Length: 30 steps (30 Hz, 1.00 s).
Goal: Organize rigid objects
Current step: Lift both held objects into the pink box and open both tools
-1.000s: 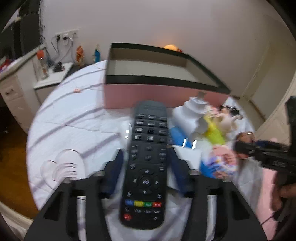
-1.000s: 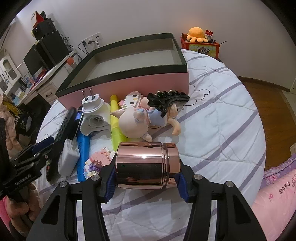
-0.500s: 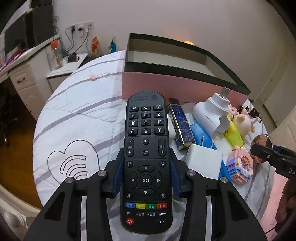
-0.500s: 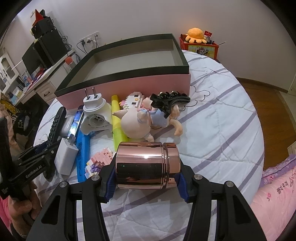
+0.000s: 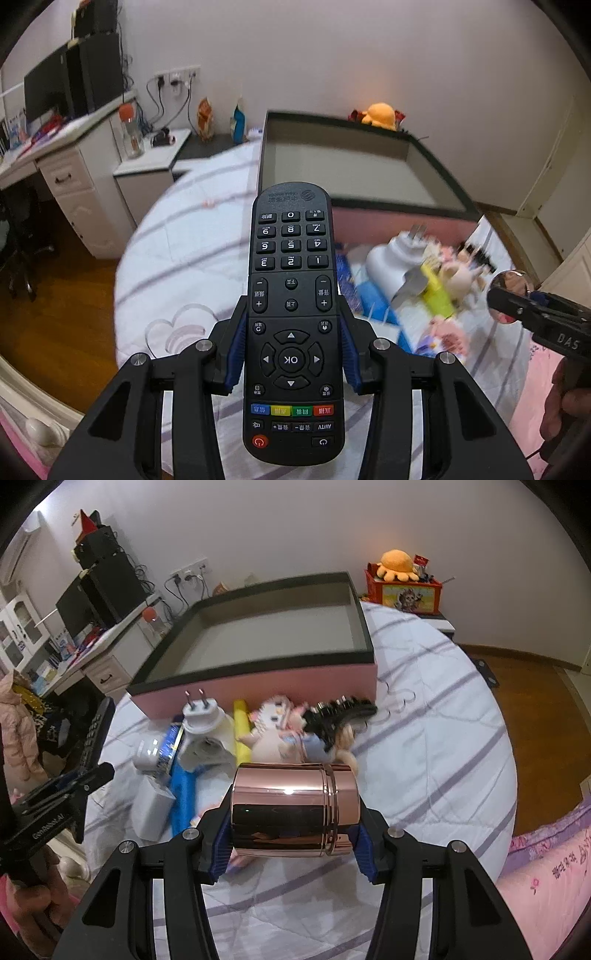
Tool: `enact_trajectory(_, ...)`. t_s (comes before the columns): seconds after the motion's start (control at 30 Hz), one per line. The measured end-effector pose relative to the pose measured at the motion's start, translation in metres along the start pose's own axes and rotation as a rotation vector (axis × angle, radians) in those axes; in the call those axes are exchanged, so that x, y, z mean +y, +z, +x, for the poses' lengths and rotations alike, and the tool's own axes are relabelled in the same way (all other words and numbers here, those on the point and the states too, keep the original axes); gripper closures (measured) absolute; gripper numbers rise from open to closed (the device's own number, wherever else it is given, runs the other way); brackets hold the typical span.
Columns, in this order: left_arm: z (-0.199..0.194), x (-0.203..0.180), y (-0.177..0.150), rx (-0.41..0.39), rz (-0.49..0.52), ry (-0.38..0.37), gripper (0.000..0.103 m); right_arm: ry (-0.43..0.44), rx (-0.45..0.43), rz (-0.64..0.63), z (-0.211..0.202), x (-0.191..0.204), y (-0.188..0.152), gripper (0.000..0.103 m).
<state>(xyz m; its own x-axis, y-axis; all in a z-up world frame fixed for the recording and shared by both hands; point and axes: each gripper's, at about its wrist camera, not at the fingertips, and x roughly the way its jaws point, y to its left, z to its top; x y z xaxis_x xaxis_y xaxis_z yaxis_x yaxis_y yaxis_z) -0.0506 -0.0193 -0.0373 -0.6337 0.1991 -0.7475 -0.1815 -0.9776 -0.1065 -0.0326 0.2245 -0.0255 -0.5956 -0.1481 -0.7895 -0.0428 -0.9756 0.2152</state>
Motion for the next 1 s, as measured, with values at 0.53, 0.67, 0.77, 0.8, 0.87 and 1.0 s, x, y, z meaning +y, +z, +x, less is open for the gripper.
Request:
enact_trajectory(0.53,0.041,-0.034,0.118,-0.024,0.078,-0.021,0.06,0.032,-0.104,-0.122,0.015,0.018,0.124,0.048)
enact_trajectory(0.67,0.081,-0.042,0.137,0.029,0.089,-0.019,0.06,0.031,-0.044,-0.102,0.059,0.012,0.147,0.048)
enact_trajectory(0.77,0.114,-0.044,0.146,0.085,0.085,-0.018,0.06,0.022,0.017,-0.071,0.094,0.004,0.155,0.048)
enact_trajectory(0.8,0.123,-0.044,0.147,0.1,0.082,-0.021,0.06,0.02,0.03,-0.066,0.101,0.001,0.156,0.048)
enact_trajectory(0.87,0.139,-0.045,0.149,0.126,0.08,-0.015,0.06,0.017,0.059,-0.061,0.114,-0.003,0.156,0.048)
enact_trajectory(1.0,0.159,-0.046,0.144,0.175,0.082,-0.002,0.059,-0.005,0.111,-0.068,0.133,-0.005,0.155,0.048)
